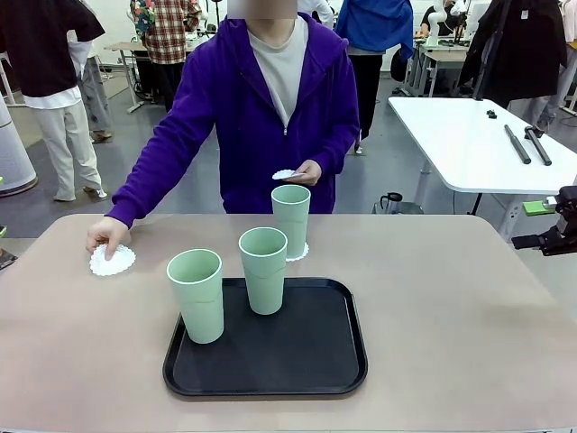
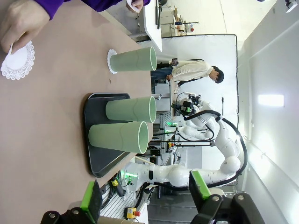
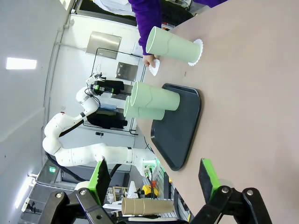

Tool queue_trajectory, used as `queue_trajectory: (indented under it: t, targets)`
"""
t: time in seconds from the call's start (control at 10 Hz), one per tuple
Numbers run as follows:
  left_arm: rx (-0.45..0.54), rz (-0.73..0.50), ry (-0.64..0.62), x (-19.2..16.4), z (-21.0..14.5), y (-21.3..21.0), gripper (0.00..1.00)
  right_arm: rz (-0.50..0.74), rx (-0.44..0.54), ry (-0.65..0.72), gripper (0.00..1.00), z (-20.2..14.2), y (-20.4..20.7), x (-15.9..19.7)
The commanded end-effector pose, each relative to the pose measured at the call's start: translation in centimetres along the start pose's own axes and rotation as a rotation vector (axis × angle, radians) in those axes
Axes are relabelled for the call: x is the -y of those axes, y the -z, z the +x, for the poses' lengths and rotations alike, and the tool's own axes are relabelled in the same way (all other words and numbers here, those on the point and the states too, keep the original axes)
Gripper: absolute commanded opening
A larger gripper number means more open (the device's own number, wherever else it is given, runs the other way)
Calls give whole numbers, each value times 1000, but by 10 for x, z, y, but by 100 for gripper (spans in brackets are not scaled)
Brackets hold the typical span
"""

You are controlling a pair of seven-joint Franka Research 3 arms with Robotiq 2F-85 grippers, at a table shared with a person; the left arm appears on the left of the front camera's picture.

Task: Place coasters on the table and set cups on them.
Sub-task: Take one Reusable plastic cup from the Flat Tray and place it on a coaster set by the human.

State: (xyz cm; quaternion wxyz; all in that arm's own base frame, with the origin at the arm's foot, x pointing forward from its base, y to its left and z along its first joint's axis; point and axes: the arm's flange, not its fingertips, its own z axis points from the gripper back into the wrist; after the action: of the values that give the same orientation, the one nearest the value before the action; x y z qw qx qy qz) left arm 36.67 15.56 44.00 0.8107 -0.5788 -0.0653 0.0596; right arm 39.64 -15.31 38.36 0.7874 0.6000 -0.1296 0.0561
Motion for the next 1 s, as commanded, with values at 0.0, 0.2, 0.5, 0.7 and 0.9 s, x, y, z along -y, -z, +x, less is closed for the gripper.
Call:
queue_trajectory:
  t: [0.0, 0.2, 0.5, 0.7, 0.9]
  targets:
    - [6, -11, 6, 2, 0, -1, 100, 8, -2, 0, 100, -1, 0, 0]
    - [6, -11, 6, 2, 0, -1, 100, 8, -2, 0, 100, -1, 0, 0]
    - [6, -11, 6, 2, 0, -1, 100, 8, -2, 0, 100, -1, 0, 0]
    - [6, -11, 6, 2, 0, -1, 100, 8, -2, 0, 100, -1, 0, 0]
    - [6, -11, 6, 2, 0, -1, 100, 8, -2, 0, 100, -1, 0, 0]
